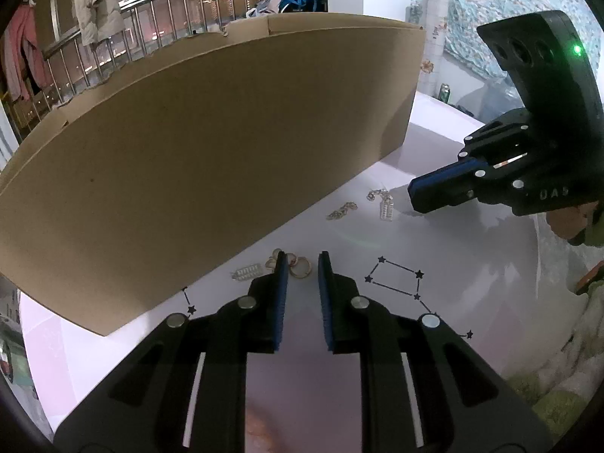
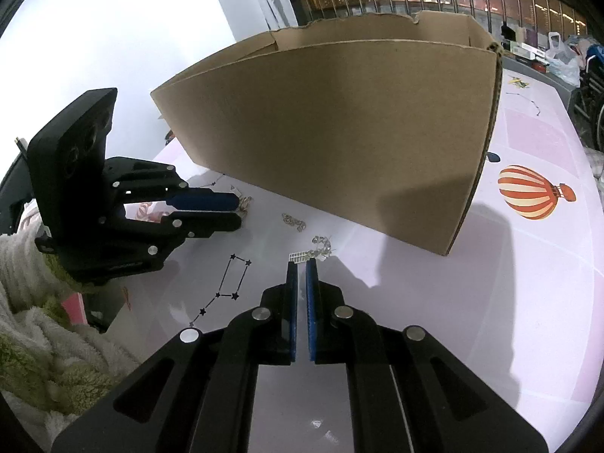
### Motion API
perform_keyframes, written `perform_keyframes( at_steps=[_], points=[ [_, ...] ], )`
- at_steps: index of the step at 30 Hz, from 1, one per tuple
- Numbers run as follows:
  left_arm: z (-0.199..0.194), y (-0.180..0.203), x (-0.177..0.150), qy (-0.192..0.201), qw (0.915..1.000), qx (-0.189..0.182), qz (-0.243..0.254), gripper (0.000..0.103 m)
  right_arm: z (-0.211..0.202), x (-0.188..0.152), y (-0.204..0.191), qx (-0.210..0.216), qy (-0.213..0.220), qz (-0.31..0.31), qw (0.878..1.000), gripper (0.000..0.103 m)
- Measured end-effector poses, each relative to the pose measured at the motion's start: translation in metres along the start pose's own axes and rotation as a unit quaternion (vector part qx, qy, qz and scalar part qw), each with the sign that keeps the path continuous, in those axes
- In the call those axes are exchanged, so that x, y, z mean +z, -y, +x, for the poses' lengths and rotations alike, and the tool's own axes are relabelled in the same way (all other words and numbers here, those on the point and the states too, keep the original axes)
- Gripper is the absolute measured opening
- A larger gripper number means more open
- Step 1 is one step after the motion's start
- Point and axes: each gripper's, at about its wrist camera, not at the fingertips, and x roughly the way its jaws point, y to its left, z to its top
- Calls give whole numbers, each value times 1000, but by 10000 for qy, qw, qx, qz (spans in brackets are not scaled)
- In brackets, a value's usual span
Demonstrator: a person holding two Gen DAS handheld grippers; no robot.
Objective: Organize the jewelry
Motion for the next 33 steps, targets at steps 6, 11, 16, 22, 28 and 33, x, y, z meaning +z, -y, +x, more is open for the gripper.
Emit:
perform_keyframes(
  at_steps=[6, 11, 16, 22, 28, 33],
  points=[
    [-5, 1, -1, 10, 9999, -51, -156, 28, -2, -1, 1, -22, 19, 6, 10000, 5],
    [-10, 2, -2, 73, 9993, -287, -210, 28, -3, -1, 3, -32, 16, 22, 10000, 5],
    [-6, 1, 4, 68, 9984, -490, -271, 28, -3, -1, 2, -21, 30, 35, 10000, 5],
    [-2, -5, 4, -22, 9965, -701, -461, 28, -2, -1, 2, -12, 25, 40, 10000, 5],
    [-9, -1, -3, -179, 9908, -1212, -569, 28, -1, -1, 2, -11, 31, 46, 10000, 5],
    [-15, 6, -8, -242, 9890, -1357, -537, 28, -1, -1, 1, 0, 32, 35, 10000, 5]
  ],
)
